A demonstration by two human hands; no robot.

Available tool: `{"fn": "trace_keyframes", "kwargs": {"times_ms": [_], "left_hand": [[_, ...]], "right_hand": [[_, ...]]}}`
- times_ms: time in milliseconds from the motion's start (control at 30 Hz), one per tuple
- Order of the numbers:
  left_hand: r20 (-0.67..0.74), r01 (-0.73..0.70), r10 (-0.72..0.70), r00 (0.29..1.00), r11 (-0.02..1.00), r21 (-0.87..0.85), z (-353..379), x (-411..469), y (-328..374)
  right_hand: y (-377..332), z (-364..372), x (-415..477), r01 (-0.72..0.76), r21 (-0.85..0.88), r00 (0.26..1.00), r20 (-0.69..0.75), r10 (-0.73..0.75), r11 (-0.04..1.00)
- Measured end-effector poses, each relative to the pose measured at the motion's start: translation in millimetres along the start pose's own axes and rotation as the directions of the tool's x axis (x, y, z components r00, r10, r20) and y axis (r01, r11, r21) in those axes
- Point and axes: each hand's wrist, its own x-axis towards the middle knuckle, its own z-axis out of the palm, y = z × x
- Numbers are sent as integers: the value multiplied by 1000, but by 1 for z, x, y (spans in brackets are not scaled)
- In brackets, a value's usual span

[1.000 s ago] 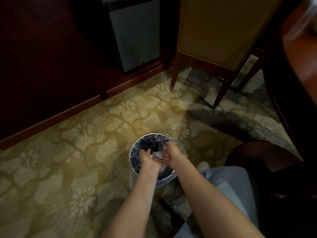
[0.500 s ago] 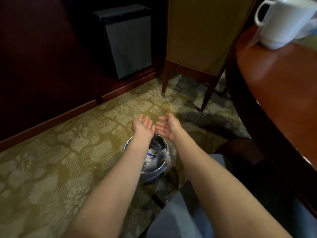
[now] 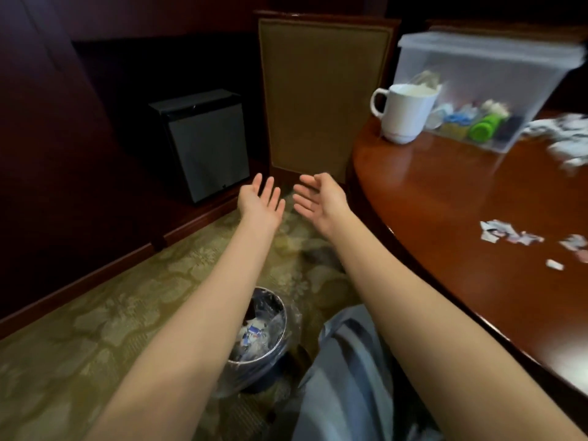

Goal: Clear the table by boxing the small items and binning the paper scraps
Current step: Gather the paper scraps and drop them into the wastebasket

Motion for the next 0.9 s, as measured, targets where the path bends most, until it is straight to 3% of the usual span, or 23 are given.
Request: {"fn": "trace_keyframes", "kwargs": {"times_ms": [233, 400, 533, 633, 700, 767, 833, 900], "left_hand": [[174, -28, 15, 985, 997, 72, 51, -39, -11], [296, 45, -109, 949, 976, 213, 76, -61, -44], [442, 26, -267, 856, 877, 481, 93, -81, -72], [537, -148, -394, 746, 688, 710, 103, -100, -97], [591, -421, -438, 677, 428, 800, 107, -110, -115], [591, -660, -522, 614, 71, 748, 110, -117, -132], [563, -790, -591, 577, -232, 567, 113, -123, -148], [561, -831, -619, 551, -341, 440, 117, -130, -159]], "right_hand": [[-71, -40, -39, 92, 10, 995, -24, -92, 996], [-96, -86, -62, 159, -35, 975, -151, -162, 987], [-110, -127, -80, 197, -45, 942, -268, -202, 979], [-116, -154, -91, 235, -95, 905, -341, -253, 967], [-118, -171, -98, 245, -126, 882, -383, -275, 961], [-119, -186, -104, 244, -142, 859, -427, -282, 959], [-121, -200, -112, 245, -161, 831, -472, -293, 956], [-123, -213, -122, 246, -186, 796, -521, -308, 951]]}}
